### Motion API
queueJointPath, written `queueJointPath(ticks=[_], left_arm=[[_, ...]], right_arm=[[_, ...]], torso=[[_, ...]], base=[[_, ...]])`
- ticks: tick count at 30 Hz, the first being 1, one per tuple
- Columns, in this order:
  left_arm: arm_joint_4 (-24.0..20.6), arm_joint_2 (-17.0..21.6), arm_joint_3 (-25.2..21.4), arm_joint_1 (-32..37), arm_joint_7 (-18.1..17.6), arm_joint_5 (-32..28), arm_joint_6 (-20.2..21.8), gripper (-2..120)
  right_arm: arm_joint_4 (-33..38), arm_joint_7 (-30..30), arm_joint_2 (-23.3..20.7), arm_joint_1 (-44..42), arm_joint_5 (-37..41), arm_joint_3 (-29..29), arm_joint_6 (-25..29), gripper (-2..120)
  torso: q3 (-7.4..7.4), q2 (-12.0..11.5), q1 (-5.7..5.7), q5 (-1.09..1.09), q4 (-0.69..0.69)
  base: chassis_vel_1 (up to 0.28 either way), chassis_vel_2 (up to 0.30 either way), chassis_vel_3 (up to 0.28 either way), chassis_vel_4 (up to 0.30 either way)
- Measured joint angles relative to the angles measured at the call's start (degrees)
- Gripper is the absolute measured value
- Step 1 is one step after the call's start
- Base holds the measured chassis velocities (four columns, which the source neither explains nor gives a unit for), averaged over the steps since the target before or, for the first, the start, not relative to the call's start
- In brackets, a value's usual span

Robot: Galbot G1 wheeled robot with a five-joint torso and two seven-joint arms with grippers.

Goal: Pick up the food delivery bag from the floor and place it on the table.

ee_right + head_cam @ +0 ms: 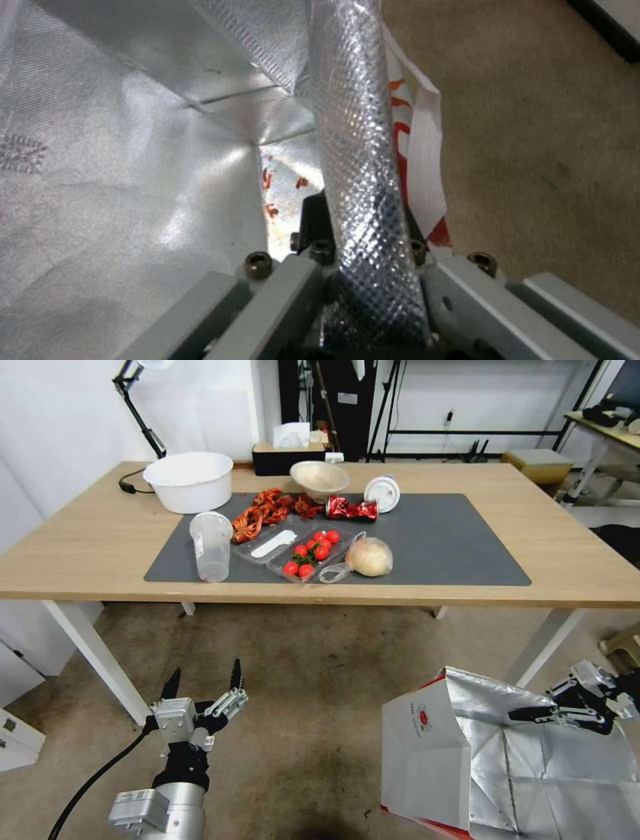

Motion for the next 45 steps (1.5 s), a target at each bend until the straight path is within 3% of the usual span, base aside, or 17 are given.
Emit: queueJointPath(ticks=[11, 45], left_arm=[[-0.02, 0.0, 0.0, -0.23, -0.07, -0.07, 0.0, 100], [-0.63, -0.22, -0.09, 0.44, -0.24, 0.19, -0.05, 100]], right_arm=[[-0.06, 0.0, -0.42, 0.06, 0.22, 0.06, 0.01, 0], [0.48, 0.0, 0.08, -0.03, 0.32, 0.35, 0.23, 0]], torso=[[1.1, 1.83, 0.74, 0.0, 0.0], [6.88, 11.64, 4.76, 0.0, 0.0]], base=[[0.0, 0.0, 0.0, 0.0], [0.0, 0.0, 0.0, 0.0]])
